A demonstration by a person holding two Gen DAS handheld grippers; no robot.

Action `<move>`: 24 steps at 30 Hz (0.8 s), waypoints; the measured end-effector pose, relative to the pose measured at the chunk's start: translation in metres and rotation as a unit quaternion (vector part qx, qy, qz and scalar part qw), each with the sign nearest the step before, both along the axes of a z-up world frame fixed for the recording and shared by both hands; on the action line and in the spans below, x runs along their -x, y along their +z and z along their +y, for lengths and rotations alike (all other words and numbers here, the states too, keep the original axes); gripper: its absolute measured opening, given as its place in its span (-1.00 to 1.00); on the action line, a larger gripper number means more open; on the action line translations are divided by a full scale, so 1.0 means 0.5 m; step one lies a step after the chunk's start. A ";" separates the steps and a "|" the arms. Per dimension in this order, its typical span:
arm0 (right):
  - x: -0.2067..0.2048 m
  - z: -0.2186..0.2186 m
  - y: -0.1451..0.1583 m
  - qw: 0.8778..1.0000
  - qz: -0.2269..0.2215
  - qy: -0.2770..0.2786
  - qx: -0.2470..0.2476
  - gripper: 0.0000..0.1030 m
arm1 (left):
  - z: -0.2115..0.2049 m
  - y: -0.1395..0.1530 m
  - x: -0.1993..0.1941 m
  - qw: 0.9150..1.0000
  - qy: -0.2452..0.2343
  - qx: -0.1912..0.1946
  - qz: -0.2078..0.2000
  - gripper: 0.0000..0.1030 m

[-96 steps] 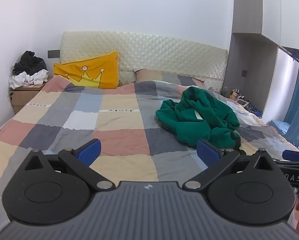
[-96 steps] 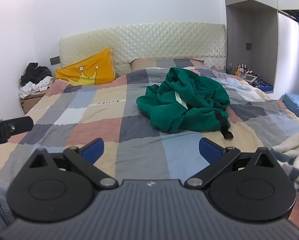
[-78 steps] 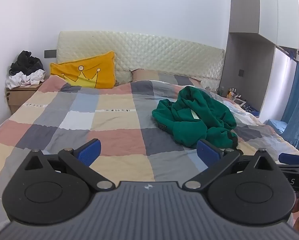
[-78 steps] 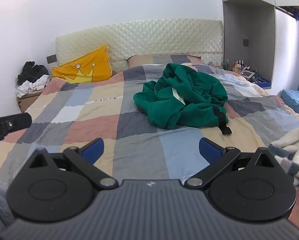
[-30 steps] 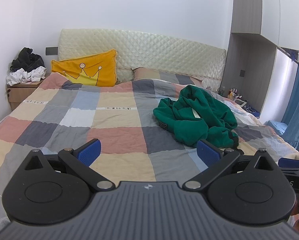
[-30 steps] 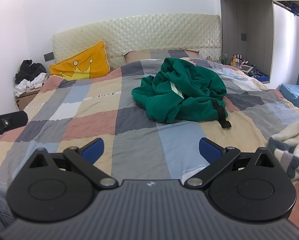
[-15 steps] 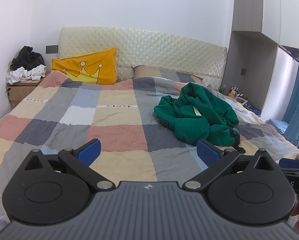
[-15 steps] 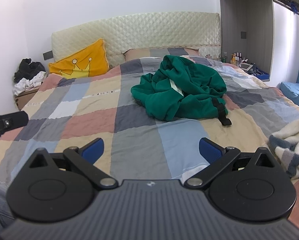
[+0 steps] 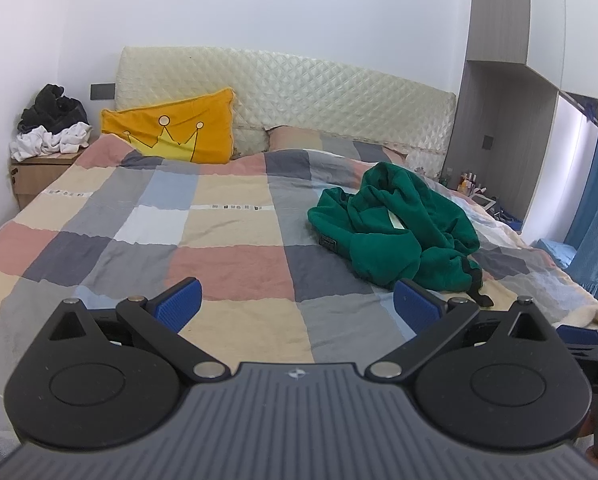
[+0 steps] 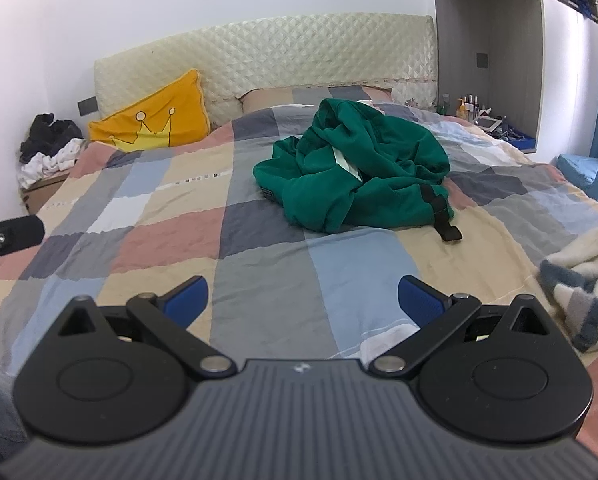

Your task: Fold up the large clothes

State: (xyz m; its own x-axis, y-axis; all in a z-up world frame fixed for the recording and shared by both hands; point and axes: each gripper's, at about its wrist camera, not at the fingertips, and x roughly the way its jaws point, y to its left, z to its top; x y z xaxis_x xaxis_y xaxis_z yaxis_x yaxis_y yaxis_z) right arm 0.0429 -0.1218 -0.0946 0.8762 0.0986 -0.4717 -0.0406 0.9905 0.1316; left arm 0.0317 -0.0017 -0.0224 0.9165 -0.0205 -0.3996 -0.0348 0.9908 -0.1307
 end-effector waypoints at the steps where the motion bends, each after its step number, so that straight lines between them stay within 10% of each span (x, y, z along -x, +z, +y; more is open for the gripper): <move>1: -0.003 0.001 -0.002 1.000 0.000 -0.001 0.000 1.00 | 0.001 -0.002 -0.008 1.000 -0.001 0.002 0.000 1.00; 24: -0.297 -0.063 -0.035 0.993 -0.006 -0.088 -0.080 1.00 | -0.051 -0.074 -0.353 0.997 -0.056 -0.008 0.043 1.00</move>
State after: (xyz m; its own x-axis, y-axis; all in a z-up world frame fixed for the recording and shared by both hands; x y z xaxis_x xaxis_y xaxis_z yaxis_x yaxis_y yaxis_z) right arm 0.1916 -0.1533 -0.1121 0.8925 0.0165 -0.4508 0.1285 0.9487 0.2890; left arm 0.2082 -0.0274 -0.0592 0.8710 -0.1129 -0.4782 0.0650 0.9912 -0.1156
